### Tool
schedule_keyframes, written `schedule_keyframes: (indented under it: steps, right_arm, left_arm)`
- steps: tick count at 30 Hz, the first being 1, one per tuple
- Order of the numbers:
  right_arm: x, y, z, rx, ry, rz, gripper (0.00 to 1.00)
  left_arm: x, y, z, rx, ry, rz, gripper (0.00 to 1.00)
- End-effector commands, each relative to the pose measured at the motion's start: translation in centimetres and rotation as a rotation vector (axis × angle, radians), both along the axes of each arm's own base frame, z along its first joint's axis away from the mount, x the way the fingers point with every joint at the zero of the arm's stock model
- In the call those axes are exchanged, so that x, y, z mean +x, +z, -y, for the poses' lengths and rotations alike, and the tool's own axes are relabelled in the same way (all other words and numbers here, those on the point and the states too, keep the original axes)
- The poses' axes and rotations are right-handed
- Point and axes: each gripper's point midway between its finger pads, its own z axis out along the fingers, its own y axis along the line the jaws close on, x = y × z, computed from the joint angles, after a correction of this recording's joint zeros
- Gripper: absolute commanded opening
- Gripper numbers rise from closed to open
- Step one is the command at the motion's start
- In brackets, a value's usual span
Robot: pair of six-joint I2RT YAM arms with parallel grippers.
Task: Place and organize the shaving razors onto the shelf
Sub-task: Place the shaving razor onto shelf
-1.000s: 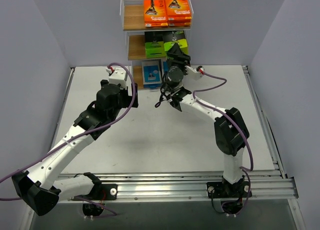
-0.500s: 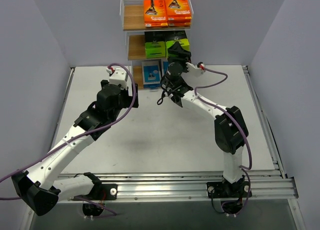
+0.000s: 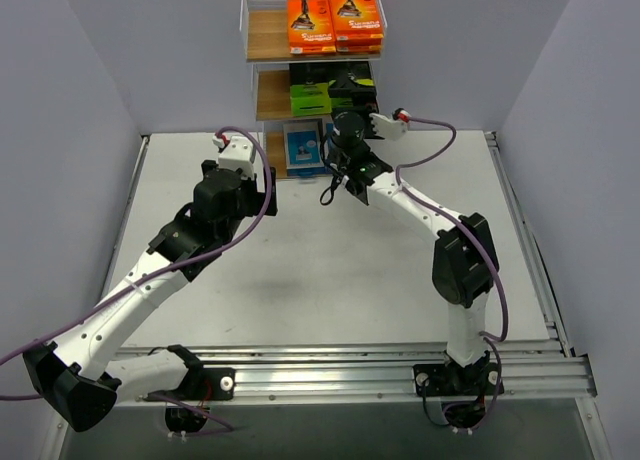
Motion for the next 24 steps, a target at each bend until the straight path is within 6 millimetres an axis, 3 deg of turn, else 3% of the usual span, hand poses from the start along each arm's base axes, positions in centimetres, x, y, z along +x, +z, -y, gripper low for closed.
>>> schedule_keyframes:
  steps: [1,6,13,20,24]
  right_arm:
    - [-1.0,4.6,0.4,0.061,0.066,0.035,0.9]
    - [-0.7,4.6,0.1,0.047,0.128,-0.007,0.94]
    - [-1.1,5.2,1.3,0.046,0.152,-0.014,0.97]
    - [-0.8,6.1,0.4,-0.006,0.251,-0.039,1.0]
    - [-0.7,5.3,0.3,-0.003,0.29,-0.074,1.0]
  left_arm:
    - [-0.2,1.9,-0.1,-0.021,-0.004,0.051,0.94]
    - [-0.2,1.9,-0.1,-0.022,-0.007,0.05,0.94]
    - [-0.3,2.0,-0.1,-0.022,-0.008,0.051,0.94]
    - [-0.2,1.7,-0.1,-0.02,-0.012,0.038,0.94]
    - [-0.1,1.5,-0.1,-0.014,-0.01,0.029,0.94]
